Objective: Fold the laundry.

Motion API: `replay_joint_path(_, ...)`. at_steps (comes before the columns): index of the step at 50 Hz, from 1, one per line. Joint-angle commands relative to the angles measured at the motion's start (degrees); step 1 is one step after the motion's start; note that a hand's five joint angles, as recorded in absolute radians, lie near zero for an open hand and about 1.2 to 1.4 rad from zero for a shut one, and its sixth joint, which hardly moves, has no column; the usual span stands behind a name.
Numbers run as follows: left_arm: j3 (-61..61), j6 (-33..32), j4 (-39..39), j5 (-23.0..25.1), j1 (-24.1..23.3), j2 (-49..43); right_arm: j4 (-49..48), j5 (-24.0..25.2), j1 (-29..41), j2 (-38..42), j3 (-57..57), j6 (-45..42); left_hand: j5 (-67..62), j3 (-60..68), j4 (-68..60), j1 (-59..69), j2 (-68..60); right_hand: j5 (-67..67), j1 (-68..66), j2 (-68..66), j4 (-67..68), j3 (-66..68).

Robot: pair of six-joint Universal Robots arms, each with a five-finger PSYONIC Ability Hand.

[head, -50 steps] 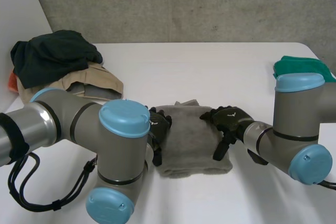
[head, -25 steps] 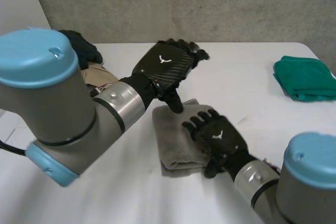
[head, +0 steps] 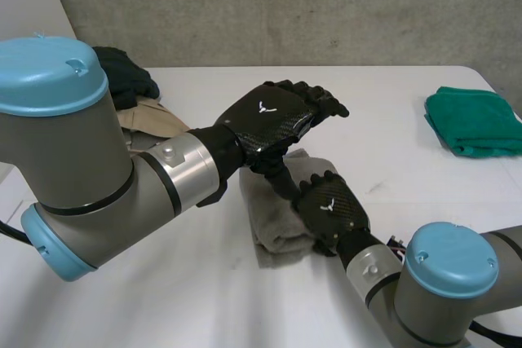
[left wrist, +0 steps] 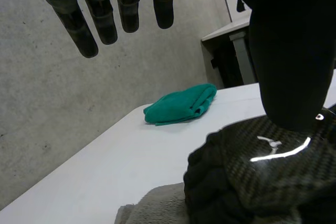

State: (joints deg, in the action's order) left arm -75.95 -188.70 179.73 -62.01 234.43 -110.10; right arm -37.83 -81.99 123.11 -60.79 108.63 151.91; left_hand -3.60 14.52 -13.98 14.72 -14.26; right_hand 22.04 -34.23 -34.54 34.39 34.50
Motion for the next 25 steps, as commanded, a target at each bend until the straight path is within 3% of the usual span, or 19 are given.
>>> replay_joint_path(1,0.5,0.1,0.2,0.1,0.1,0.2,-0.2,0.5,-0.1,0.2,-4.2,0.9,-1.0,0.1,-0.6,-0.1,-0.3,34.4,-32.2,-31.9,32.1,32.0)
replay_joint_path(3,1.0,0.1,0.2,0.0,0.1,0.2,-0.3,0.5,-0.1,0.8,-5.4,0.9,-1.0,0.1,-0.6,-0.1,-0.3,47.9,-45.7,-45.4,45.5,45.4)
replay_joint_path(10,2.8,0.2,0.2,0.0,0.3,0.2,-0.7,0.2,-5.9,2.0,-15.7,1.7,-1.0,0.1,-0.6,-0.1,-0.3,48.0,-45.8,-45.5,45.6,45.5)
replay_joint_path(17,4.6,1.3,1.8,-1.6,0.5,2.3,0.9,1.6,-15.3,4.4,-30.7,8.7,-1.0,0.1,-0.6,-0.1,-0.3,48.0,-45.8,-45.5,45.6,45.5)
replay_joint_path(25,4.7,4.7,5.0,-2.2,0.7,3.1,-0.3,6.8,-29.1,14.7,-49.6,11.1,-1.2,0.2,-0.8,0.0,-0.5,48.0,-45.8,-45.5,45.6,45.5)
